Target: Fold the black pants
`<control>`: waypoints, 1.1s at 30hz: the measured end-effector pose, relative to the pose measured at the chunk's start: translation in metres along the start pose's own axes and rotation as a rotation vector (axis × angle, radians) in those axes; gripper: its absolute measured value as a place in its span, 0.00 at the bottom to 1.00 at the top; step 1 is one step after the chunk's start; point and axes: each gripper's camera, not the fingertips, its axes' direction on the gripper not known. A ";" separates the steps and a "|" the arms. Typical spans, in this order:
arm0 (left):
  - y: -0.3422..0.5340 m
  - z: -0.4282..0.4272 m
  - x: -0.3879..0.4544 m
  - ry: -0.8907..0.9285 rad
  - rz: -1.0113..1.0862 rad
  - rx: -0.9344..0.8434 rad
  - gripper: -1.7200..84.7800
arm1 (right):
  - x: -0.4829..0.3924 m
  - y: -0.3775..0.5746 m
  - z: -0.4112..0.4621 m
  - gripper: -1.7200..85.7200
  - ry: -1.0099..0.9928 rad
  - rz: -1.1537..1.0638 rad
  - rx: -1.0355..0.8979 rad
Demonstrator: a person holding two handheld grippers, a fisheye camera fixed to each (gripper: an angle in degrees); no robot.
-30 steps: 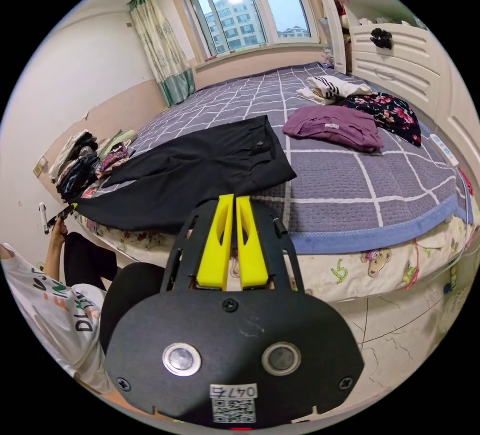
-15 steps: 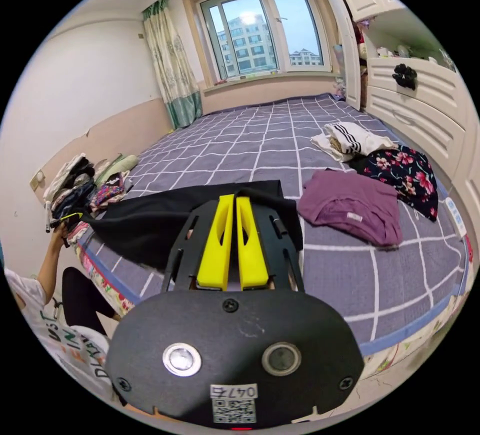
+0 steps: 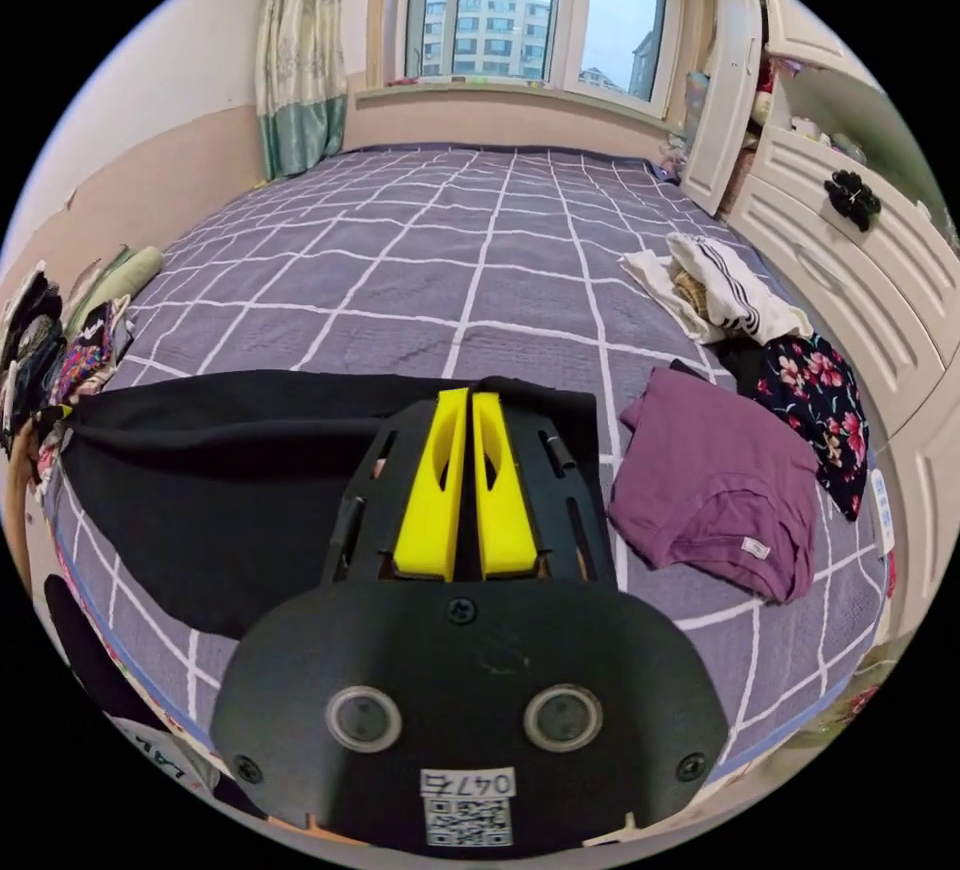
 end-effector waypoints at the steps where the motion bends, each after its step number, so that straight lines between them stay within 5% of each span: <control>1: -0.002 0.000 -0.005 0.009 -0.011 0.006 0.15 | -0.008 -0.004 0.017 0.02 -0.001 0.008 -0.011; 6: 0.002 -0.017 -0.041 0.090 -0.068 0.157 0.16 | -0.035 -0.019 0.072 0.06 -0.101 0.005 -0.052; 13: 0.021 0.007 -0.040 0.065 -0.021 0.173 0.16 | -0.137 -0.026 0.047 0.16 -0.090 -0.154 0.215; 23: 0.007 0.067 -0.042 -0.005 0.047 0.049 0.14 | -0.458 -0.102 0.154 0.12 -0.465 -0.956 -0.068; 33: 0.000 0.089 -0.055 0.008 0.082 0.044 0.14 | -0.580 -0.118 0.254 0.03 -0.420 -1.085 -0.230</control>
